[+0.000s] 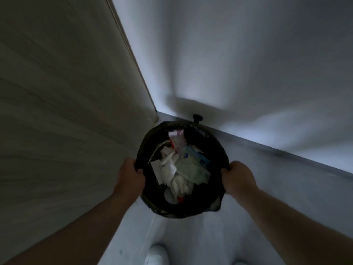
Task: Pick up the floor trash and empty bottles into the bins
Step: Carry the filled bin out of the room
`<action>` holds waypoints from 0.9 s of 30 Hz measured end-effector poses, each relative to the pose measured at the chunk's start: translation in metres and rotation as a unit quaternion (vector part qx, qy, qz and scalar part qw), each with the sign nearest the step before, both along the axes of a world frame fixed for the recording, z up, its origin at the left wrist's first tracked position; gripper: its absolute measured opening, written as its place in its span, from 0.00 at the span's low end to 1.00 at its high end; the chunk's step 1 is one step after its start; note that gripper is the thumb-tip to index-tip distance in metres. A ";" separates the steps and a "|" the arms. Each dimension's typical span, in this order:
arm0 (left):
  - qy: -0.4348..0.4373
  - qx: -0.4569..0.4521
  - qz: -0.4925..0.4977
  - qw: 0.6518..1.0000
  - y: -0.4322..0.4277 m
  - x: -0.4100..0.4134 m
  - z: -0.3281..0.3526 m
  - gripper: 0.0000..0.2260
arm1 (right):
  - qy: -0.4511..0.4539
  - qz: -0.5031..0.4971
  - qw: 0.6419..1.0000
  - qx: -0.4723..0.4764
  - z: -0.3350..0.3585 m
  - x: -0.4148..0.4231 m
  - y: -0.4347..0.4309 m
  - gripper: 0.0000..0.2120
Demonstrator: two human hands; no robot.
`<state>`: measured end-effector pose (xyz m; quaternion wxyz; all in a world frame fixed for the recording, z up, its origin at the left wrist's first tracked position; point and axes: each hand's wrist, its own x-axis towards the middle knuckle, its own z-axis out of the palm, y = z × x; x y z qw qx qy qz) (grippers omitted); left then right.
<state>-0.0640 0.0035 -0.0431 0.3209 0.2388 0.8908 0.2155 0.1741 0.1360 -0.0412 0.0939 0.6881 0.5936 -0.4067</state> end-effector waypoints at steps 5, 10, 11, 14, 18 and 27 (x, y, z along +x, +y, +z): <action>-0.024 0.004 0.008 1.000 0.017 -0.008 -0.015 0.04 | 0.000 -0.031 1.000 -0.005 -0.022 -0.012 0.013 0.10; -0.023 0.007 0.004 1.000 0.027 -0.022 -0.023 0.04 | 0.032 -0.056 0.998 -0.008 -0.035 -0.026 0.026 0.10; -0.027 0.007 0.006 1.000 0.029 -0.025 -0.024 0.04 | 0.034 -0.061 0.998 -0.007 -0.036 -0.029 0.028 0.09; -0.041 0.010 0.015 0.999 0.034 -0.029 -0.025 0.06 | 0.045 -0.079 0.996 -0.011 -0.034 -0.033 0.030 0.07; -0.074 -0.022 0.029 0.997 0.034 -0.033 -0.018 0.11 | 0.005 -0.024 1.000 0.002 -0.018 -0.036 0.027 0.13; -0.165 0.066 0.092 0.980 0.046 -0.012 0.140 0.11 | 0.106 0.048 0.993 0.033 0.148 -0.062 0.018 0.19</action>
